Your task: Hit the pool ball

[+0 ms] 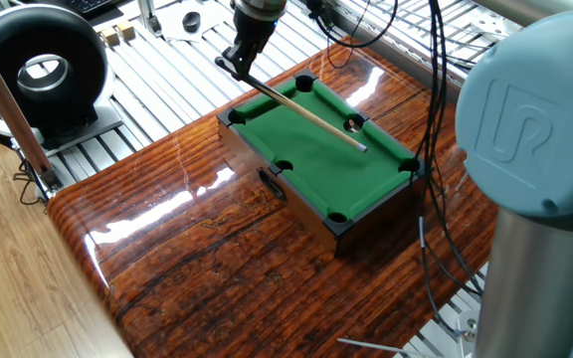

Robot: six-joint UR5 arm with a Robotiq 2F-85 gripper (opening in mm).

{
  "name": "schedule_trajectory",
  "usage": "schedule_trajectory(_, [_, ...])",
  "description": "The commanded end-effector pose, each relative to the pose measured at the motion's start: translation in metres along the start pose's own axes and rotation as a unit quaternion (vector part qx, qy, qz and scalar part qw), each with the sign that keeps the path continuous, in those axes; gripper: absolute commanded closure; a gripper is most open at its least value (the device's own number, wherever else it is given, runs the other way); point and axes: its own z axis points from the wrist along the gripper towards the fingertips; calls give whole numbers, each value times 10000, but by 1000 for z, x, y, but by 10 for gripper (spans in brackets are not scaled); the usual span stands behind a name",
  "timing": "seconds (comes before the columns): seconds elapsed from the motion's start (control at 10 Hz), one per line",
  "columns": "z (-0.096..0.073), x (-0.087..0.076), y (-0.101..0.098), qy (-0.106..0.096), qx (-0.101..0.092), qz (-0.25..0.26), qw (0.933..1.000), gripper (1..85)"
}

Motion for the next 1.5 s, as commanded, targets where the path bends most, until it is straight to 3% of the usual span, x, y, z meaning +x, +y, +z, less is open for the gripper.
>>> schedule_trajectory(0.0, [1, -12, -3, -81, 30, 47, 10000, 847])
schedule_trajectory(0.3, [-2, -12, -7, 20, 31, 369, 9993, 847])
schedule_trajectory(0.4, [-4, -11, -9, 52, 84, 216, 9997, 847])
schedule_trajectory(0.6, [-6, -15, 14, 19, -230, 169, 9996, 847])
schedule_trajectory(0.7, [-7, -18, 16, -40, -267, 191, 9995, 847])
schedule_trajectory(0.9, [-4, -22, 8, -97, -135, 215, 9996, 847])
schedule_trajectory(1.4, [13, -34, -4, -259, -34, 429, 9987, 847])
